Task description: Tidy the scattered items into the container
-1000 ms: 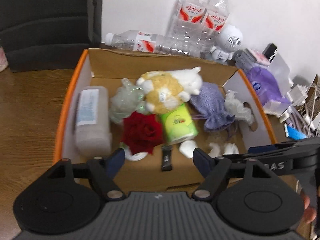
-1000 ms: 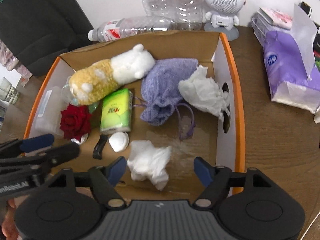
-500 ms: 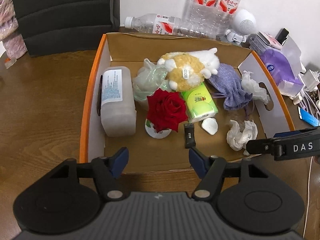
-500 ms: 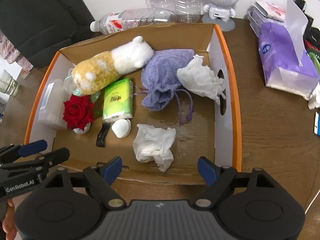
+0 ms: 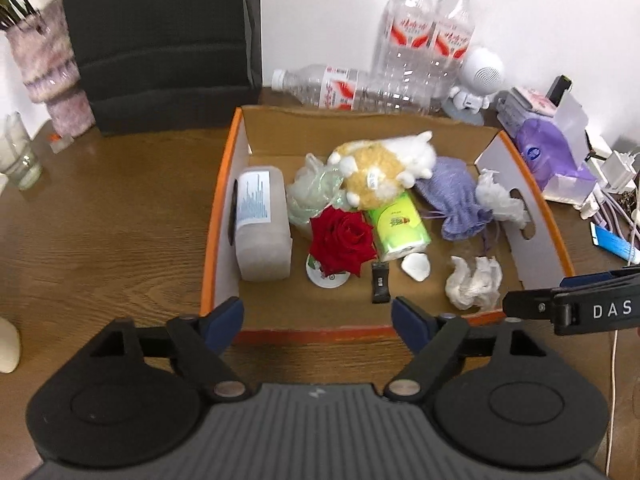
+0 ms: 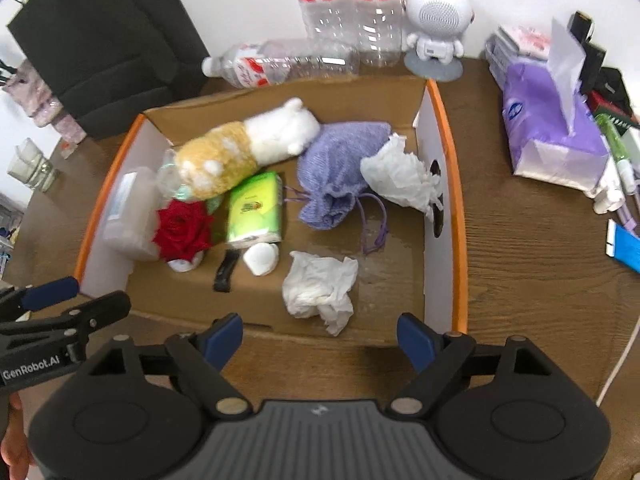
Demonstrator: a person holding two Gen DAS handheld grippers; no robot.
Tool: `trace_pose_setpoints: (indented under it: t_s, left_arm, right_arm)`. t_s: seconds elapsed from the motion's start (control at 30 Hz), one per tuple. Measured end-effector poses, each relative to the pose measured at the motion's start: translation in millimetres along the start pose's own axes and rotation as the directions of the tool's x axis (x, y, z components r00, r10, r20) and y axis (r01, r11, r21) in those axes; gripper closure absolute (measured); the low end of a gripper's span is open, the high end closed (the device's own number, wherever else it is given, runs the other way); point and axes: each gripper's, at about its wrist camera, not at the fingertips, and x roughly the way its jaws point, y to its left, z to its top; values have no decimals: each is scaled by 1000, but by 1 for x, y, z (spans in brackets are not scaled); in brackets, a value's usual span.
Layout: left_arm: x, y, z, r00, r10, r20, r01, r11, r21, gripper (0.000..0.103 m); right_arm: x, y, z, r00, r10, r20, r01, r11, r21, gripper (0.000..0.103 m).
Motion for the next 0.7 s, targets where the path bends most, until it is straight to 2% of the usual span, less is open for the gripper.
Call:
trace_pose_setpoints:
  t_s: [0.13,0.33,0.4,0.53,0.63,0.7]
  left_arm:
    - [-29,-8,-9,999,18,45,-18,1000,-2,2]
    - [-72,-27,-40,986,43,159,-52,997,55,0]
    - [-83,-30,-53,977,49,207,-62,996,57,0]
    - [-95,-30,-84,959,30,281,-36,999,16,0]
    - [-97,-34,-112,942,39,334,-53,998,32,0]
    - [-98,-38,-131,923,62,381,-86,995,45,0]
  right_arm:
    - [-30,6,-15,998,2,57,-1,1000,-2,15]
    - [-71,16,-58,976,23,215,-16,999,-36,14]
    - [-78,19,-73,968,11,249,1,999,-49,14]
    - [-87,23,-103,950,14,312,9,997,-74,14]
    - [-90,26,-128,922,5,388,38,994,-102,14]
    - [-90,27,-143,902,2,433,49,993,-107,14]
